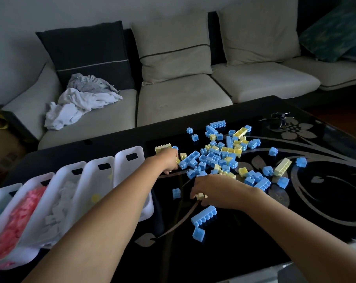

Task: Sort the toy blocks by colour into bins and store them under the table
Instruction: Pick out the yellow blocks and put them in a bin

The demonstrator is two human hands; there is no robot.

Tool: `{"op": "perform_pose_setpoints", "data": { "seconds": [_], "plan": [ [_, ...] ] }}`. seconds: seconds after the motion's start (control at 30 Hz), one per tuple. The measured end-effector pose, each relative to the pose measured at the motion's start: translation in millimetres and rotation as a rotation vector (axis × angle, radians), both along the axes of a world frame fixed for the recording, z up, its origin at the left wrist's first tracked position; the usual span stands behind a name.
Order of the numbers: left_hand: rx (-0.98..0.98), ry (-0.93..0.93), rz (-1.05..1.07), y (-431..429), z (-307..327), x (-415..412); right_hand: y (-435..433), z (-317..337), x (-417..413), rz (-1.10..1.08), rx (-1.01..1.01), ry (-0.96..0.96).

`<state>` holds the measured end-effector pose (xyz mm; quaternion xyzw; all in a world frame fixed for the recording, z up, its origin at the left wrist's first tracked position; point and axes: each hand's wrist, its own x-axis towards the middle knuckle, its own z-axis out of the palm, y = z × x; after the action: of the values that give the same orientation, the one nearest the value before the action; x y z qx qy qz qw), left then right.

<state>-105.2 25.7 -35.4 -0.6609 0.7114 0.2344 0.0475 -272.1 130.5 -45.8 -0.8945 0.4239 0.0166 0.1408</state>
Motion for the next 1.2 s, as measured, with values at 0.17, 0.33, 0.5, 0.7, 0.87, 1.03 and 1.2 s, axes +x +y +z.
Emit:
{"op": "perform_pose_setpoints", "data": {
  "seconds": [0.17,0.33,0.5,0.7,0.87,1.03,1.2],
  "plan": [
    [-0.096,-0.005,0.026,2,7,3,-3,-1,-2,-0.071,-0.002,-0.118],
    [-0.115,-0.073,-0.063,6,15,5,-6,7,-5,-0.254,0.015,-0.471],
    [-0.033,-0.078,-0.164,12,13,6,-7,13,-10,-0.348,0.082,-0.601],
    [-0.069,-0.036,-0.160,19,26,7,-11,13,-12,-0.440,0.223,-0.725],
    [-0.158,0.141,-0.080,29,45,24,-10,20,-14,-0.676,1.039,-1.455],
    [-0.284,0.361,0.127,63,61,58,-13,18,-1,-0.714,1.195,-1.533],
    [-0.397,0.412,0.377,102,68,123,-11,40,43,-0.513,1.013,-1.286]
  ]
}}
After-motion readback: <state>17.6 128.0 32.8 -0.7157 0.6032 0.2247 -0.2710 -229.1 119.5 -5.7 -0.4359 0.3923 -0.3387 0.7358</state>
